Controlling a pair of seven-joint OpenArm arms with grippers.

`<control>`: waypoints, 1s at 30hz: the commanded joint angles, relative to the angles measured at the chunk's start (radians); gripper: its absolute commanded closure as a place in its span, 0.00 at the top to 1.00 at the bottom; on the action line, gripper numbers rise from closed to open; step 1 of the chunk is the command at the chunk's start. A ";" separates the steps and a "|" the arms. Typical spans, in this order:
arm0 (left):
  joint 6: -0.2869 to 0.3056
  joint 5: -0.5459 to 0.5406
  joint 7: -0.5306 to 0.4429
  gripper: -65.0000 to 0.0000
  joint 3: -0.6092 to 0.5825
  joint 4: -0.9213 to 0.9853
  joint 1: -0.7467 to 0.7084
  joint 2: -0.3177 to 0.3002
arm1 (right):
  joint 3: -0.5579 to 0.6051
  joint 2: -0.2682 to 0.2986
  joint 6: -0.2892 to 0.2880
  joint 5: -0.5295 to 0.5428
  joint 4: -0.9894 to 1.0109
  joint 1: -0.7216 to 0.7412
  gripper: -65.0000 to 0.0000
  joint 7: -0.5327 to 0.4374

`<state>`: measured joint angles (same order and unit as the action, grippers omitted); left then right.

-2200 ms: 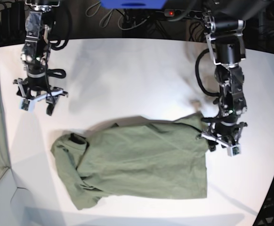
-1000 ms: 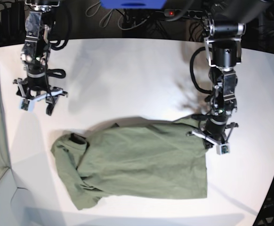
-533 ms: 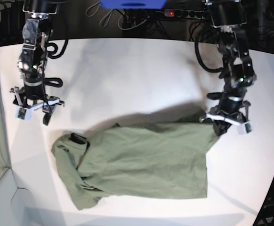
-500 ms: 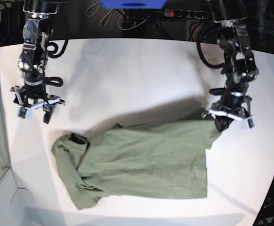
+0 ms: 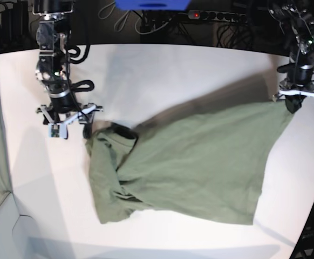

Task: Layout the t-shirt on the table in an organized manner, then fold the t-shirt properly
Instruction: 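Drag the shirt corner with the left gripper away from the right gripper, then grasp the shirt's bunched hem with the right gripper and pull it outward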

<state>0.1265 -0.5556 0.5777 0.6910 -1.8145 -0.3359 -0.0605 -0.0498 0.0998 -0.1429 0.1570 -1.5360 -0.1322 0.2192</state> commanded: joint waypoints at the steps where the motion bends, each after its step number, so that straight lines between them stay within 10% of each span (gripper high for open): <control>1: 0.006 -0.011 -0.023 0.01 0.016 -0.018 0.004 -0.009 | 0.011 0.007 -0.010 0.002 -0.016 -0.005 0.63 -0.028; 30: 0.006 -0.010 -0.025 0.01 0.072 0.121 0.008 -0.015 | 0.170 0.007 -0.013 0.002 -0.018 -0.010 0.63 -0.028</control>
<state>0.1272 -0.5556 0.5735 0.7605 -1.6806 -0.3317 -0.0639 0.1211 0.1043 -0.1493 0.1570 -1.5387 -0.1543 0.2169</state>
